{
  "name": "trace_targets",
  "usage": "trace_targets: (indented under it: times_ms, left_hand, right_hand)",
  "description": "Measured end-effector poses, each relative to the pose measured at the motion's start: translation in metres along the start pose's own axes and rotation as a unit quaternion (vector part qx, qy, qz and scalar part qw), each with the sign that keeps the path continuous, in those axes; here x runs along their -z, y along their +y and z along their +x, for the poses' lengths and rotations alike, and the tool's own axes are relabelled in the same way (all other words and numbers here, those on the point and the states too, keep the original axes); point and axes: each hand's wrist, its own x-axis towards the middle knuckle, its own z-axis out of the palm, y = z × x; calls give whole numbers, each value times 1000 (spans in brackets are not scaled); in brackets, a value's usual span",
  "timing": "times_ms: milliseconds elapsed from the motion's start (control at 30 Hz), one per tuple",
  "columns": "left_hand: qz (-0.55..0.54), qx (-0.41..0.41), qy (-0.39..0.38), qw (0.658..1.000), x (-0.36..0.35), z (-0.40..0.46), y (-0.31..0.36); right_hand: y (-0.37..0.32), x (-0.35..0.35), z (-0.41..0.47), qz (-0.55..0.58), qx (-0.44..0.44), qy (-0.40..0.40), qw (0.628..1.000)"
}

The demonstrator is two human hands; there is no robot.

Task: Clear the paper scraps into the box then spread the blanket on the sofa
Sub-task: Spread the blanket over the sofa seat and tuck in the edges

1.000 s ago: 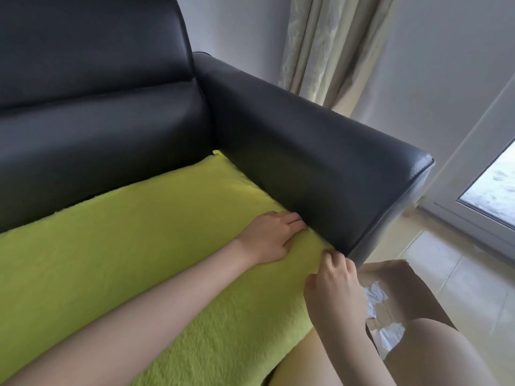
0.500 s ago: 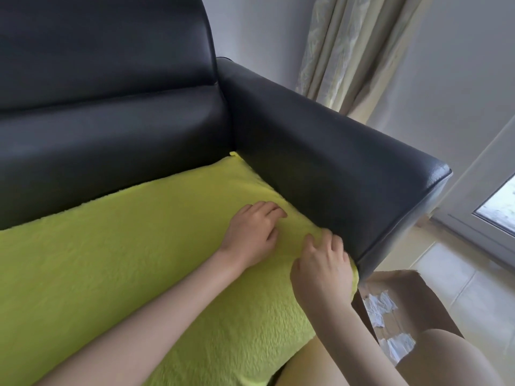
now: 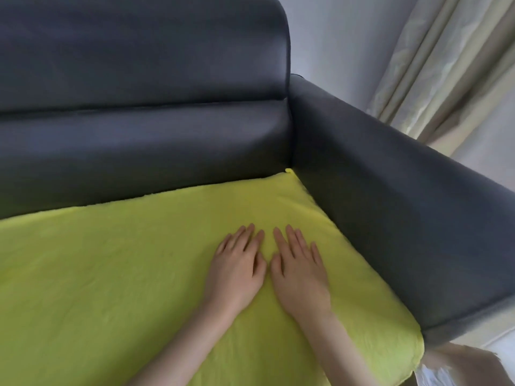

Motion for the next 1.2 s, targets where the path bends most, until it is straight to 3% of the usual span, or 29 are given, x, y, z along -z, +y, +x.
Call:
trace_targets:
  times_ms: [400, 600, 967, 1100, 1200]
  left_hand:
    - [-4, 27, 3, 1000, -3, 2, 0]
    - [-7, 53, -34, 998, -2, -1, 5]
    - [-29, 65, -163, 984, 27, 10, 12]
    - [-13, 84, -233, 969, 54, 2, 21]
    - [6, 115, -254, 960, 101, -19, 14]
  right_hand:
    - [2, -6, -1, 23, 14, 22, 999]
    - [2, -16, -1, 20, -5, 50, 999]
    - [-9, 39, 20, -31, -21, -140, 989]
    - [-15, 83, 29, -113, 39, -254, 960]
    - [-23, 121, 27, -173, 74, -279, 942]
